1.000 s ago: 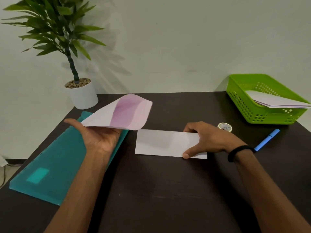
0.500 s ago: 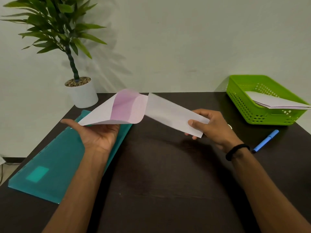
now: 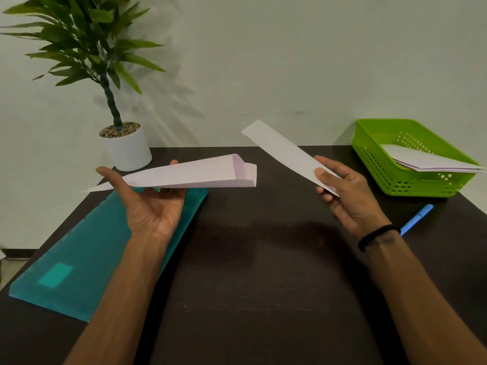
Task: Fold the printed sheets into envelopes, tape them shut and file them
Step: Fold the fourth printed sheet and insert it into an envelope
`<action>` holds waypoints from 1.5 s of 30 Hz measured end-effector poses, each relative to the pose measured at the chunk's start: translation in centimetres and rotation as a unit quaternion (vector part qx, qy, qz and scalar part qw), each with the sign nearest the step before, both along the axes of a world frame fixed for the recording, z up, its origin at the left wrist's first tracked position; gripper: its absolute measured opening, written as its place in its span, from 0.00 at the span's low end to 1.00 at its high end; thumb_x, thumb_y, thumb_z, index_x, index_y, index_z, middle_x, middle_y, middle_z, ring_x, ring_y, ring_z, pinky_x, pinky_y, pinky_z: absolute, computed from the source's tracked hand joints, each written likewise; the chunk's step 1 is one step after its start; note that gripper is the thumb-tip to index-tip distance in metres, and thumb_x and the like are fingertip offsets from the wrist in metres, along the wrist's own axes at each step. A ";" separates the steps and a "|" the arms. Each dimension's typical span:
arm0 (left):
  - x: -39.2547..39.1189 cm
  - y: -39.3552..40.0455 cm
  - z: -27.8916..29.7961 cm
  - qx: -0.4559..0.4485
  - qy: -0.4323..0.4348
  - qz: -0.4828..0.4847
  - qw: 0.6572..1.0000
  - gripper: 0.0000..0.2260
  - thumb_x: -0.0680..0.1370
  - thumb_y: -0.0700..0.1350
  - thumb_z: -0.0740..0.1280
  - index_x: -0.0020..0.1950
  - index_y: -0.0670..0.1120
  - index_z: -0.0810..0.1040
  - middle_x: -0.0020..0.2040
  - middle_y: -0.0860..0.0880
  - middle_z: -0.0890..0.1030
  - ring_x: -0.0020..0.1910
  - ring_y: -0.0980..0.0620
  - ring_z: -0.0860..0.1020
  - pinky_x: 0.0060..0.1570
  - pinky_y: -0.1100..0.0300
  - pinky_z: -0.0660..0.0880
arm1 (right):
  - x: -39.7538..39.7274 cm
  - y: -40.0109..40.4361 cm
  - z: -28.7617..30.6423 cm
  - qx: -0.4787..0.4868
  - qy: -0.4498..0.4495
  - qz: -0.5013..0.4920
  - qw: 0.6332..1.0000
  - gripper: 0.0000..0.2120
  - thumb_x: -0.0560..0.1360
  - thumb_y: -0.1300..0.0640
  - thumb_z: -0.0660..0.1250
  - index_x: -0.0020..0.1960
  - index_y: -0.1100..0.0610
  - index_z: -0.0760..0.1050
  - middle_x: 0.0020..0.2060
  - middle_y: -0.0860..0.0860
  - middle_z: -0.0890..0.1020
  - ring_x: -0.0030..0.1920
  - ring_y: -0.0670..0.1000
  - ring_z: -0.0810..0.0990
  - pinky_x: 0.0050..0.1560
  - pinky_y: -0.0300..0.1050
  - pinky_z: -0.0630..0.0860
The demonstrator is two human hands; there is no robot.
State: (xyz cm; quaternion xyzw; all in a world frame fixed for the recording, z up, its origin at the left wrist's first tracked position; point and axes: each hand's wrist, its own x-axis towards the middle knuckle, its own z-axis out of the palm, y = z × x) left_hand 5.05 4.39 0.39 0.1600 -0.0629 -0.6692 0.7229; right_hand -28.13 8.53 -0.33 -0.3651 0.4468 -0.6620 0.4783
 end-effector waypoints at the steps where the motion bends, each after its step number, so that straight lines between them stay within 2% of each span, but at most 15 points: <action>1: 0.0 -0.1 -0.1 0.002 0.000 0.002 1.000 0.40 0.70 0.69 0.73 0.74 0.48 0.69 0.69 0.38 0.78 0.62 0.34 0.82 0.60 0.40 0.80 | -0.2 0.0 0.0 0.005 -0.013 0.001 1.000 0.16 0.80 0.65 0.70 0.67 0.60 0.80 0.46 0.51 0.86 0.30 0.45 0.76 0.27 0.33 0.70; 4: 0.1 -0.4 -0.3 0.005 0.002 0.012 1.000 0.39 0.70 0.68 0.75 0.74 0.48 0.70 0.69 0.40 0.78 0.61 0.35 0.82 0.59 0.40 0.81 | -0.8 0.0 0.1 0.026 -0.012 0.013 0.999 0.15 0.79 0.66 0.69 0.65 0.60 0.82 0.44 0.51 0.85 0.29 0.44 0.74 0.25 0.32 0.68; 8: 0.3 -0.6 -0.5 0.004 -0.004 0.028 1.000 0.38 0.70 0.67 0.75 0.74 0.49 0.71 0.69 0.41 0.78 0.63 0.38 0.82 0.59 0.40 0.81 | -1.0 0.3 0.4 0.053 0.028 0.030 0.998 0.14 0.79 0.66 0.69 0.63 0.60 0.83 0.43 0.55 0.83 0.28 0.43 0.74 0.24 0.32 0.67; 10: 0.5 -0.7 -0.6 0.002 -0.008 0.033 0.999 0.38 0.70 0.67 0.75 0.73 0.49 0.72 0.69 0.42 0.78 0.63 0.38 0.81 0.59 0.40 0.81 | -1.1 0.5 0.6 0.067 0.053 0.034 0.996 0.14 0.79 0.66 0.69 0.63 0.60 0.83 0.39 0.53 0.83 0.27 0.43 0.74 0.23 0.32 0.67; 14: 0.6 -0.7 -0.4 0.003 -0.008 0.038 0.999 0.45 0.62 0.65 0.79 0.74 0.49 0.72 0.69 0.42 0.79 0.63 0.38 0.82 0.59 0.40 0.81 | -1.3 0.9 0.8 0.084 0.089 0.053 0.991 0.14 0.79 0.67 0.69 0.63 0.61 0.83 0.33 0.49 0.83 0.26 0.43 0.74 0.22 0.31 0.67; 16: 0.5 -0.7 -0.4 0.005 -0.007 0.039 0.999 0.45 0.61 0.65 0.79 0.74 0.49 0.72 0.69 0.41 0.78 0.63 0.38 0.82 0.58 0.40 0.81 | -1.3 1.0 0.8 0.094 0.106 0.070 0.987 0.14 0.79 0.67 0.69 0.63 0.60 0.83 0.32 0.48 0.82 0.26 0.42 0.74 0.22 0.31 0.67; 19: 0.6 -0.9 -0.6 0.006 -0.007 0.033 0.999 0.44 0.64 0.66 0.79 0.74 0.49 0.71 0.71 0.41 0.77 0.63 0.37 0.82 0.58 0.40 0.81 | -1.2 1.0 0.6 0.105 0.115 0.097 0.983 0.14 0.78 0.67 0.70 0.63 0.61 0.83 0.35 0.51 0.83 0.27 0.43 0.74 0.23 0.31 0.68; 23: 0.8 -0.7 -0.5 0.006 -0.012 0.027 1.000 0.50 0.56 0.64 0.82 0.74 0.49 0.70 0.70 0.40 0.78 0.62 0.36 0.82 0.59 0.40 0.81 | -1.4 0.9 0.3 0.116 0.121 0.113 0.979 0.14 0.78 0.68 0.70 0.63 0.62 0.83 0.38 0.53 0.83 0.27 0.43 0.74 0.22 0.31 0.67; 28: 0.8 -0.6 -0.3 0.018 -0.046 0.031 0.998 0.53 0.54 0.65 0.82 0.75 0.51 0.67 0.70 0.39 0.77 0.63 0.36 0.81 0.60 0.40 0.80 | -1.8 1.2 0.7 0.117 0.135 0.134 0.975 0.14 0.78 0.67 0.70 0.62 0.61 0.83 0.43 0.57 0.83 0.27 0.43 0.72 0.21 0.31 0.65; 35: -0.5 0.1 -0.3 -0.001 -0.075 -0.030 0.997 0.52 0.59 0.66 0.78 0.78 0.50 0.64 0.67 0.35 0.80 0.64 0.33 0.80 0.64 0.36 0.77 | -1.1 1.2 0.7 0.138 0.141 0.144 0.970 0.13 0.78 0.67 0.70 0.62 0.61 0.83 0.40 0.55 0.82 0.27 0.43 0.73 0.21 0.31 0.66; 40: -1.9 0.9 -0.4 0.003 -0.098 -0.082 0.992 0.50 0.63 0.68 0.74 0.79 0.50 0.62 0.68 0.36 0.79 0.63 0.31 0.81 0.61 0.30 0.77 | 0.3 1.0 0.6 0.136 0.125 0.128 0.974 0.13 0.79 0.64 0.72 0.63 0.60 0.82 0.39 0.52 0.83 0.26 0.45 0.73 0.20 0.32 0.65; 45: -2.6 1.3 -0.5 0.013 -0.081 -0.100 0.992 0.39 0.73 0.67 0.72 0.76 0.49 0.64 0.68 0.34 0.77 0.60 0.31 0.82 0.59 0.27 0.76 | 2.6 0.7 0.4 0.135 0.101 0.099 0.981 0.16 0.79 0.55 0.74 0.64 0.58 0.77 0.42 0.53 0.81 0.26 0.46 0.72 0.20 0.34 0.65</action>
